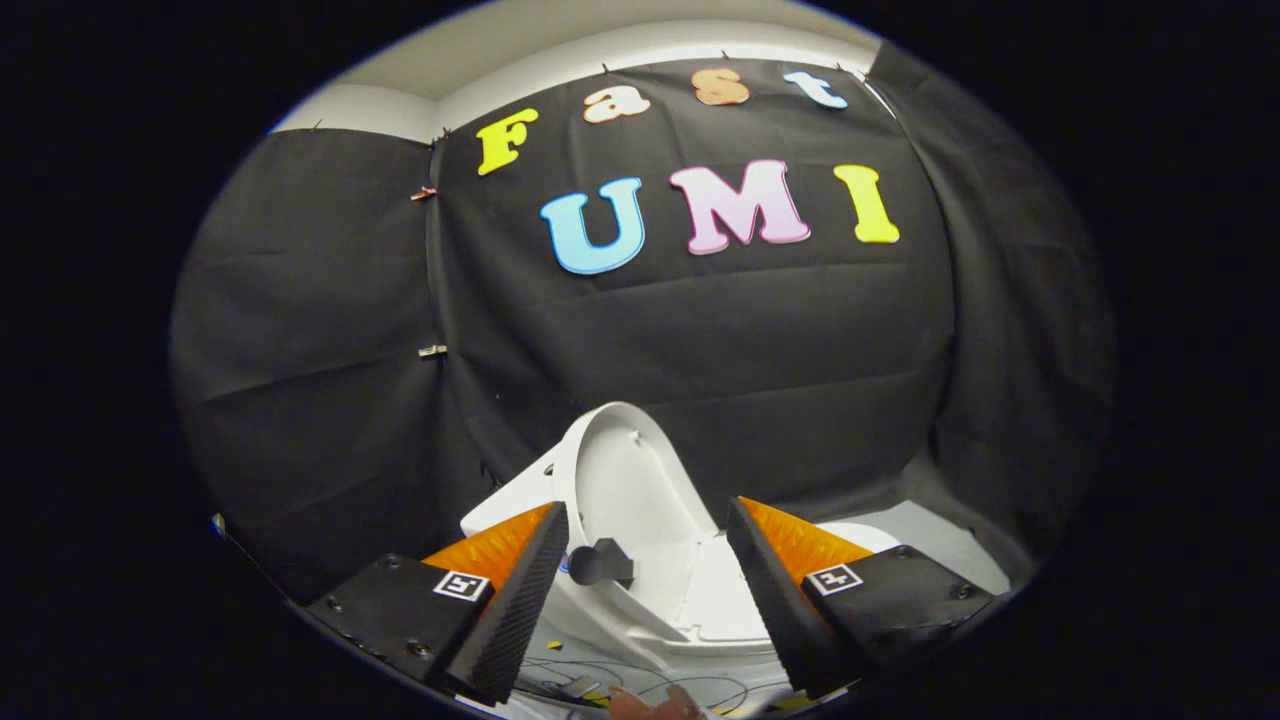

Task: Open the toilet lid.

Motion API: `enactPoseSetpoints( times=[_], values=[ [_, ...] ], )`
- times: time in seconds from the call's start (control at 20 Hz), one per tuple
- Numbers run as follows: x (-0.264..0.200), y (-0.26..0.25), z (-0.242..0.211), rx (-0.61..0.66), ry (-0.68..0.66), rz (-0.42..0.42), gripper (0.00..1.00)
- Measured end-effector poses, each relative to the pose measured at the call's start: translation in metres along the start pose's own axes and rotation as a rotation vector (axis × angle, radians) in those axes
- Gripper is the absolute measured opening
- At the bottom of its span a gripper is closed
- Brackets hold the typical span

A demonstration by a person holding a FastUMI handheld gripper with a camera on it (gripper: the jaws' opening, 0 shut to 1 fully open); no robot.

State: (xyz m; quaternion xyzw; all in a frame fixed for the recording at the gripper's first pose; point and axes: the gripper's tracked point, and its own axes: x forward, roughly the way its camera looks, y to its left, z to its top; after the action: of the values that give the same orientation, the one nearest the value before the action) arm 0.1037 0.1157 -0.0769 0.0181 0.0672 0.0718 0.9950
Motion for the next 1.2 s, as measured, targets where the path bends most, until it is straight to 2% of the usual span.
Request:
enactPoseSetpoints(
  times=[0.2, 0.5, 0.7, 1.2],
  values=[
    [-0.049, -0.021, 0.051, -0.055, -0.09, -0.052, 0.99],
    [-0.113, -0.037, 0.096, -0.115, -0.198, -0.086, 0.99],
    [-0.129, -0.042, 0.107, -0.081, -0.224, -0.076, 0.99],
    [-0.139, -0.07, 0.103, -0.08, -0.214, -0.143, 0.99]
  ],
)
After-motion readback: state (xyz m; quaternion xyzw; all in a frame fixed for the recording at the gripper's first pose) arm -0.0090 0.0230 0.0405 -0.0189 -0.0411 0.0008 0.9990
